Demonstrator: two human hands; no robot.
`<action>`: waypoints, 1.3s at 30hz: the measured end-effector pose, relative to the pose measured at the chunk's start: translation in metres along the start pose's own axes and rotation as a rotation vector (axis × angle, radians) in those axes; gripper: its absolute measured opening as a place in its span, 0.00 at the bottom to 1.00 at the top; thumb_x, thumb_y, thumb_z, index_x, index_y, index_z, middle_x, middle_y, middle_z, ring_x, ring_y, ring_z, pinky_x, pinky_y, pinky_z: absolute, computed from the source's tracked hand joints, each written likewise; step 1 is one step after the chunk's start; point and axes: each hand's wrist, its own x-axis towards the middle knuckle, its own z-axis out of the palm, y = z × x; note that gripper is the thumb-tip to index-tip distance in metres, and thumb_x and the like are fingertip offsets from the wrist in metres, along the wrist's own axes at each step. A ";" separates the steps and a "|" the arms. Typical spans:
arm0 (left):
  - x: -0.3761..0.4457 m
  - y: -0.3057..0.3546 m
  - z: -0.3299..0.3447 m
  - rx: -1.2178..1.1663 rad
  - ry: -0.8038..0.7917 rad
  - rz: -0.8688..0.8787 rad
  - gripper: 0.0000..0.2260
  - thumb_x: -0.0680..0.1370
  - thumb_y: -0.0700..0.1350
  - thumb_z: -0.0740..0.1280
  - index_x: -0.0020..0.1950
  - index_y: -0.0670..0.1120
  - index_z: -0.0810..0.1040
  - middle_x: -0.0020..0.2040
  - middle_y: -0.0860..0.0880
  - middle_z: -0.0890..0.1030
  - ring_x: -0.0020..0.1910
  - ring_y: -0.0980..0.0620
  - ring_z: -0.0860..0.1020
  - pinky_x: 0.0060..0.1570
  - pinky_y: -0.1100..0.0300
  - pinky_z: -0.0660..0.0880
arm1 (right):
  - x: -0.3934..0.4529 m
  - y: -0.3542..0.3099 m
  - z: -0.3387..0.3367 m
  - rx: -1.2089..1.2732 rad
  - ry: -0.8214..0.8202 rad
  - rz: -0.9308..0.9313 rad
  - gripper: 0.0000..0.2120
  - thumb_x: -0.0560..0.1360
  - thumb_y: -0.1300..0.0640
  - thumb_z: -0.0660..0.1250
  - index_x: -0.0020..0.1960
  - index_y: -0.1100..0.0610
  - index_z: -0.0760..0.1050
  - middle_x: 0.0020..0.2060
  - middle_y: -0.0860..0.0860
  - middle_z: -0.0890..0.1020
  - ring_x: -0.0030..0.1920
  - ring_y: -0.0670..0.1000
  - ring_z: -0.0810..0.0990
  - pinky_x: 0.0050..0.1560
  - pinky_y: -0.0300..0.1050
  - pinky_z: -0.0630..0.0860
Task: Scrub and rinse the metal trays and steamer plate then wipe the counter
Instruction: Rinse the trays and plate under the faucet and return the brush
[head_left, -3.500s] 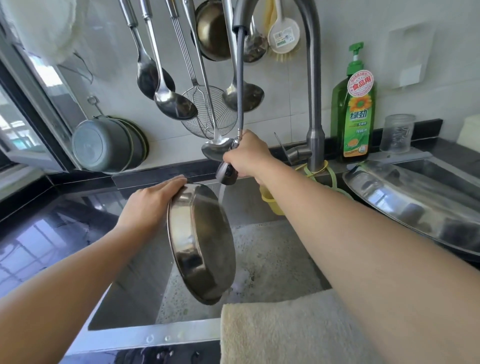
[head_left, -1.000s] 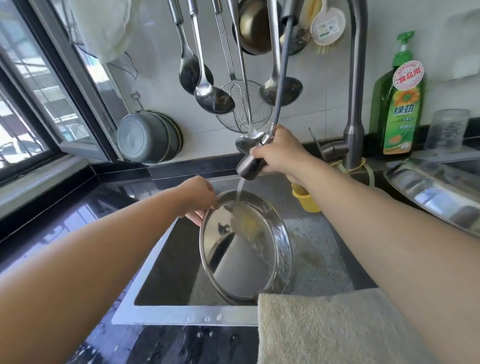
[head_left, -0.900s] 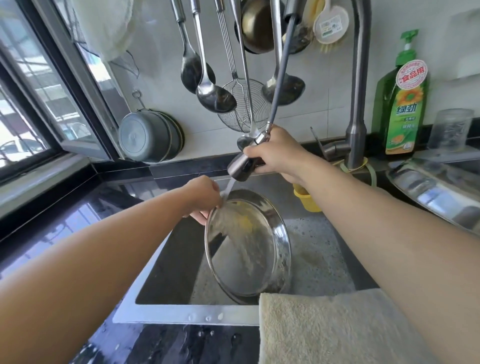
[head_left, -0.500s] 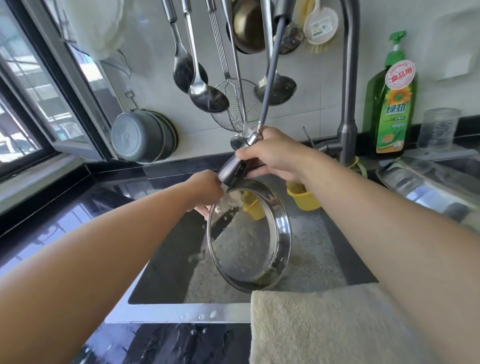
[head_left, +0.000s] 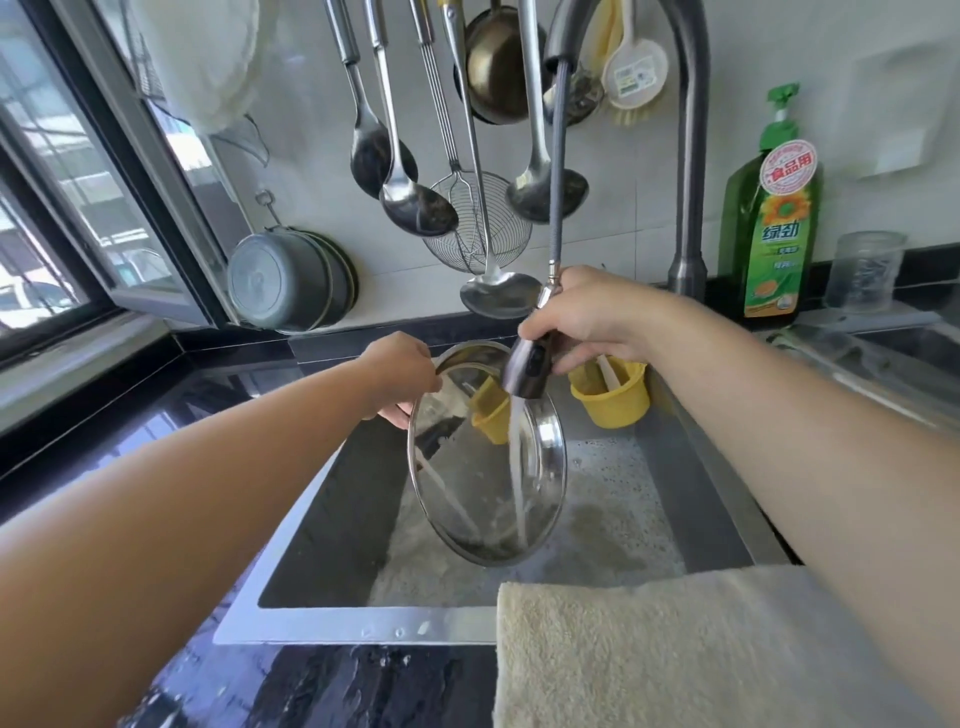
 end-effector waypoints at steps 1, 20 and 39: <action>-0.002 0.000 -0.001 0.003 -0.005 -0.001 0.03 0.81 0.40 0.69 0.47 0.43 0.78 0.44 0.42 0.84 0.41 0.40 0.87 0.41 0.44 0.86 | 0.005 -0.001 0.007 0.044 0.010 -0.018 0.10 0.76 0.66 0.71 0.53 0.59 0.73 0.50 0.59 0.83 0.49 0.56 0.85 0.47 0.55 0.85; -0.016 -0.001 -0.034 1.057 0.319 0.647 0.07 0.81 0.44 0.64 0.58 0.50 0.76 0.55 0.49 0.72 0.50 0.44 0.79 0.39 0.50 0.71 | 0.049 0.017 -0.063 -1.173 -0.062 -0.114 0.15 0.79 0.65 0.62 0.60 0.49 0.72 0.56 0.51 0.78 0.52 0.52 0.74 0.51 0.46 0.73; -0.084 -0.020 -0.018 1.201 0.478 1.425 0.11 0.71 0.33 0.60 0.36 0.45 0.79 0.35 0.48 0.74 0.25 0.48 0.71 0.20 0.61 0.68 | -0.030 0.028 -0.120 -1.238 0.175 -0.113 0.17 0.82 0.48 0.61 0.70 0.48 0.75 0.79 0.52 0.60 0.78 0.55 0.51 0.77 0.56 0.56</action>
